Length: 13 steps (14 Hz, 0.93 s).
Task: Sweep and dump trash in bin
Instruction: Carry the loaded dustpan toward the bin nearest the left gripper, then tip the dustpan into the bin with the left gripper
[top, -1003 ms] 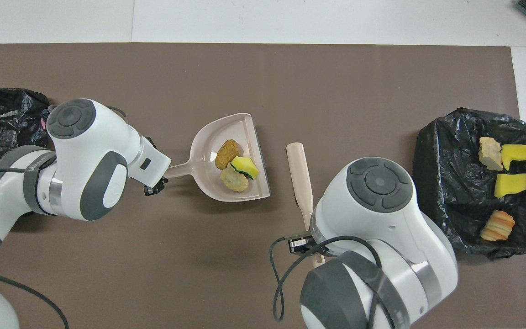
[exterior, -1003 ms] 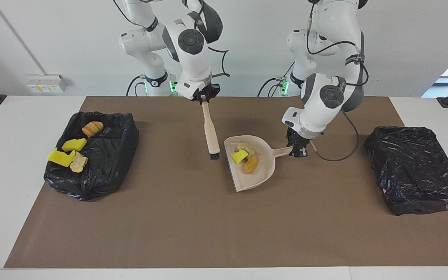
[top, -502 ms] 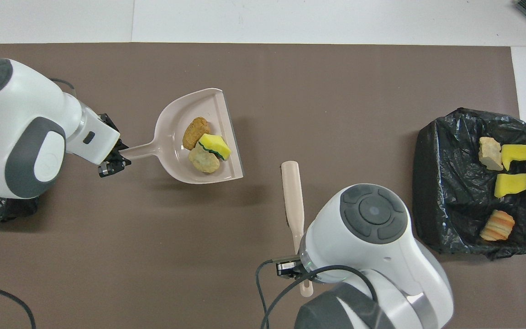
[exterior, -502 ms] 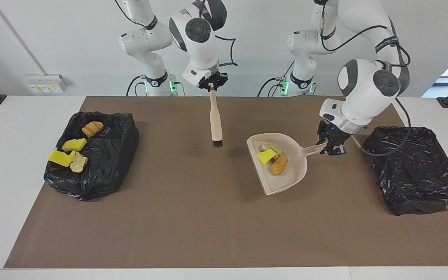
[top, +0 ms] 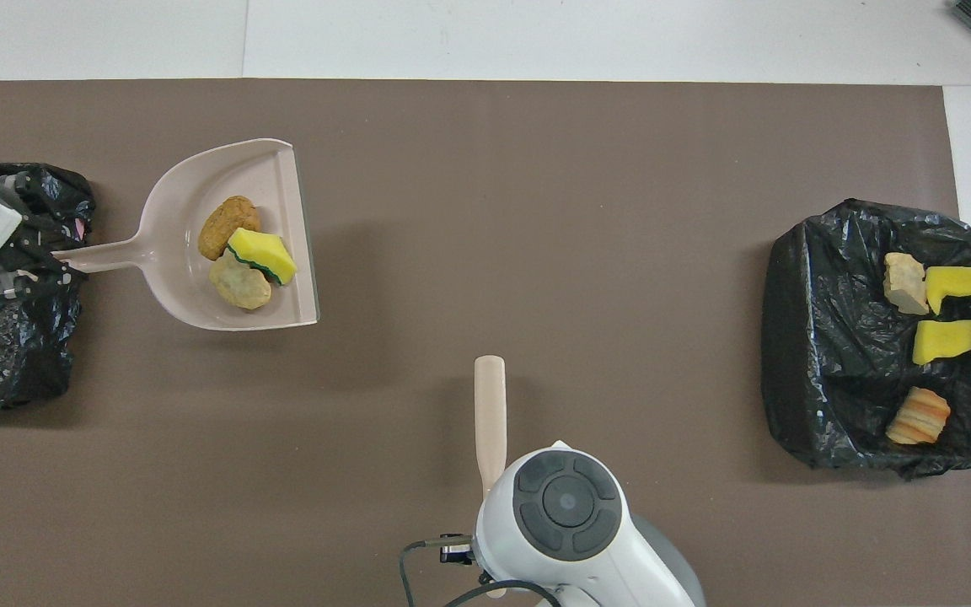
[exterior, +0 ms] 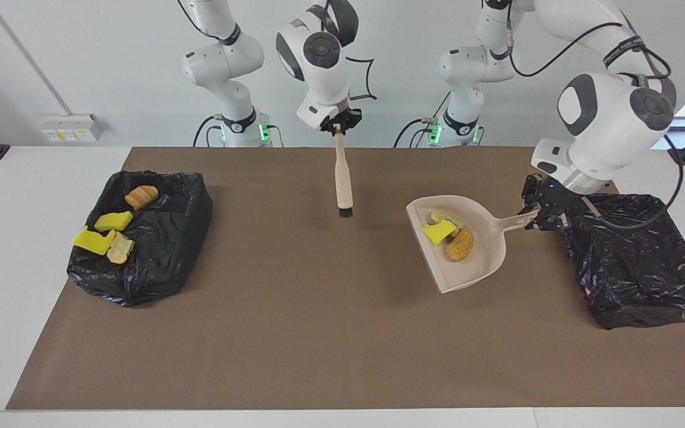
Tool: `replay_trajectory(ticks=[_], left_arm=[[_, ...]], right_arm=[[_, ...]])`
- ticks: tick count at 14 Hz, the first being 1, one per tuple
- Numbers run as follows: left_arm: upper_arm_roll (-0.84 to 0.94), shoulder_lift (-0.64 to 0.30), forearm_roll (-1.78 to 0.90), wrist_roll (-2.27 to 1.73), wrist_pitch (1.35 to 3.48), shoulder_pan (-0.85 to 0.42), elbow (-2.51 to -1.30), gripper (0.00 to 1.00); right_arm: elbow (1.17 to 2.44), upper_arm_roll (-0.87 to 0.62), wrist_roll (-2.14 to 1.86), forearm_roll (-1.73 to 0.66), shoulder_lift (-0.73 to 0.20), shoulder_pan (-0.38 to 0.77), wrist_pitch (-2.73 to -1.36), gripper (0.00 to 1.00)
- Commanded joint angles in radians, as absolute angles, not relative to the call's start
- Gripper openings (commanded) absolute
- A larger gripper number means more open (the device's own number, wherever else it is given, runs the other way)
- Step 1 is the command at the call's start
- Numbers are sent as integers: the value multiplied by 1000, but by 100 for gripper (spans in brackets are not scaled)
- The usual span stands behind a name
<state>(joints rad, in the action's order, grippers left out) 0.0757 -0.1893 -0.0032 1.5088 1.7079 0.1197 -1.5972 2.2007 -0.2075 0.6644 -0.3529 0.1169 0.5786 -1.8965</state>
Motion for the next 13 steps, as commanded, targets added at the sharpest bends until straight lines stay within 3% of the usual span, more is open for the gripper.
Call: replay_trajectory(ticks=[1,9,13], left_arm=[[87,-212,14,1655,1689,227,-1557,0],[86,-213,110,2101,1808,535,-1549,0],[66,-325,262,2088,1861,548,-1386,0]], right_arm=[[2269,-206,706,-374,133,597,-1968,0],[2309,-204,652,-374,55,661,-2106,0],[2321,-204,649,-359,44,666,-2152,0]])
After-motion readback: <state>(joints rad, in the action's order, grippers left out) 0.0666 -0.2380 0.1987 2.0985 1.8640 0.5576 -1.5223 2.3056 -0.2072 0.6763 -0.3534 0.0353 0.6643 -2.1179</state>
